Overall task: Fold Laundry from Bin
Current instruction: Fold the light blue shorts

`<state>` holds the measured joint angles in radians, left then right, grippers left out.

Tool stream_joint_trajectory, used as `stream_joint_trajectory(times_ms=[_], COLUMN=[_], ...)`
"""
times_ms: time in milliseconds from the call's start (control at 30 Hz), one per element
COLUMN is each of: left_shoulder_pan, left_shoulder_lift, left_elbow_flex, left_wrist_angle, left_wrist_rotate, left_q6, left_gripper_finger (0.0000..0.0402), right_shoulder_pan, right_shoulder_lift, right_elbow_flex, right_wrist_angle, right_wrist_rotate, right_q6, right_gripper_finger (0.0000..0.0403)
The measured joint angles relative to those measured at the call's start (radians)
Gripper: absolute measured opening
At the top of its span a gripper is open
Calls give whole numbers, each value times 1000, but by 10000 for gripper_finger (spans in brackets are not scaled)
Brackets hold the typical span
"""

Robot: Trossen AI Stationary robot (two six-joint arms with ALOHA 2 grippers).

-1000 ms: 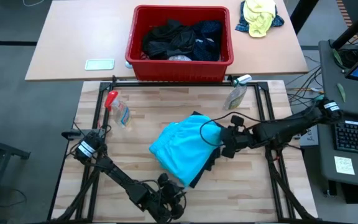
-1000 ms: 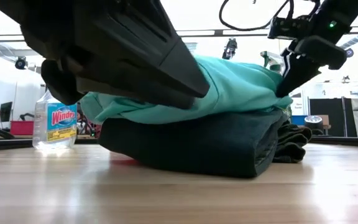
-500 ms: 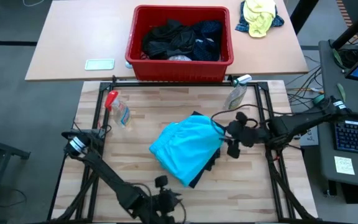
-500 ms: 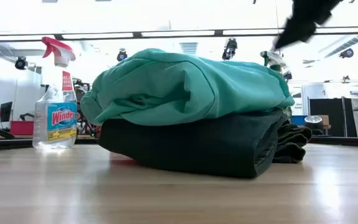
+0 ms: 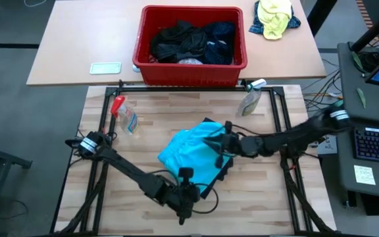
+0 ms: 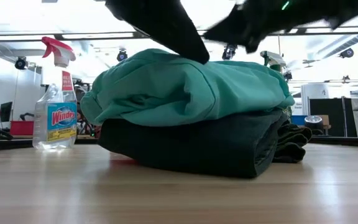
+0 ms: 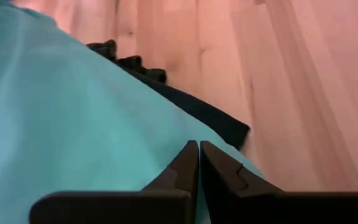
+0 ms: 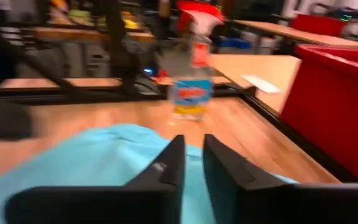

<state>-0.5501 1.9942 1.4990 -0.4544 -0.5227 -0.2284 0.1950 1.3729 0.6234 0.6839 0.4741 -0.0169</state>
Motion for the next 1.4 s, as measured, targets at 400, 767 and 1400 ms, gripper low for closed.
stream_joint_trajectory(times_ms=[400, 767, 1400], left_shoulder_pan=[-10, -77, 60], left_shoulder_lift=[0, -43, -104], left_elbow_flex=[-240, -191, -84], left_wrist_angle=[264, 172, -201], left_wrist_rotate=[103, 121, -79], left_q6=[-283, -400, -79], left_gripper_finger=[0, 0, 0], right_shoulder_pan=[-151, -156, -162], right_shoulder_lift=[218, -19, 102], right_elbow_flex=[-10, -15, 41], right_wrist_angle=[60, -79, -13], right_wrist_rotate=[-10, -3, -221], right_q6=[42, -9, 129], right_gripper_finger=[12, 12, 12])
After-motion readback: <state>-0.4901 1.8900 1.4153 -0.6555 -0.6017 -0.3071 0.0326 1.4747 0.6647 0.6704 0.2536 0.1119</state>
